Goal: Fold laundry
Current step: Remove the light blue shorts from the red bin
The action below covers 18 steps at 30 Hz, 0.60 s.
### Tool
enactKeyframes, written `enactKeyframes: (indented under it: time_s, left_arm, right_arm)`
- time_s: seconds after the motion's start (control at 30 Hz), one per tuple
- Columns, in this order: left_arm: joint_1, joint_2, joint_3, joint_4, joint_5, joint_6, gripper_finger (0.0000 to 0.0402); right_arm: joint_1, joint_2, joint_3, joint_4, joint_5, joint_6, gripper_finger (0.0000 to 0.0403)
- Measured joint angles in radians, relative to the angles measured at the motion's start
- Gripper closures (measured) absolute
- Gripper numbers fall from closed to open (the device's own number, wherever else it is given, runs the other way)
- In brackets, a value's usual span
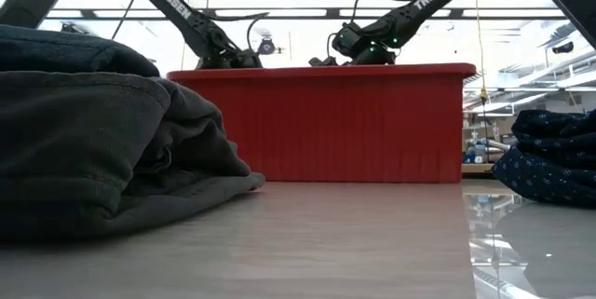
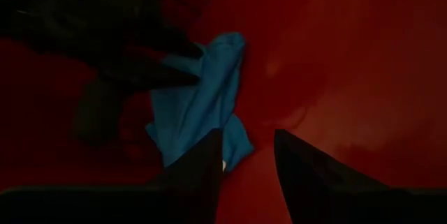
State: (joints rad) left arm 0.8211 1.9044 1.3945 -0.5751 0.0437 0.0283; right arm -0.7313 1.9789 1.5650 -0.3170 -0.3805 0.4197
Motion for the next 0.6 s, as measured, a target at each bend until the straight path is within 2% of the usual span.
enactKeyframes:
  time_s: [0.1, 0.27, 0.47, 0.6]
  left_arm:
    - [0.000, 0.024, 0.000, -0.010, -0.001, 0.017, 0.0262]
    - [-0.005, 0.018, 0.041, -0.066, 0.003, 0.015, 0.0379]
    - [-0.005, -0.079, 0.278, -0.083, 0.002, 0.077, 0.0397]
    - [-0.021, -0.147, 0.471, -0.084, 0.037, 0.169, 0.0399]
  right_arm:
    - [-0.007, 0.000, 0.000, 0.002, -0.011, -0.001, 0.0266]
    - [-0.024, -0.002, 0.000, 0.001, -0.023, 0.005, 0.0271]
    - [-0.033, -0.056, 0.000, 0.003, -0.068, -0.031, 0.0285]
    - [-0.028, -0.122, 0.000, 0.009, -0.148, -0.143, 0.0295]
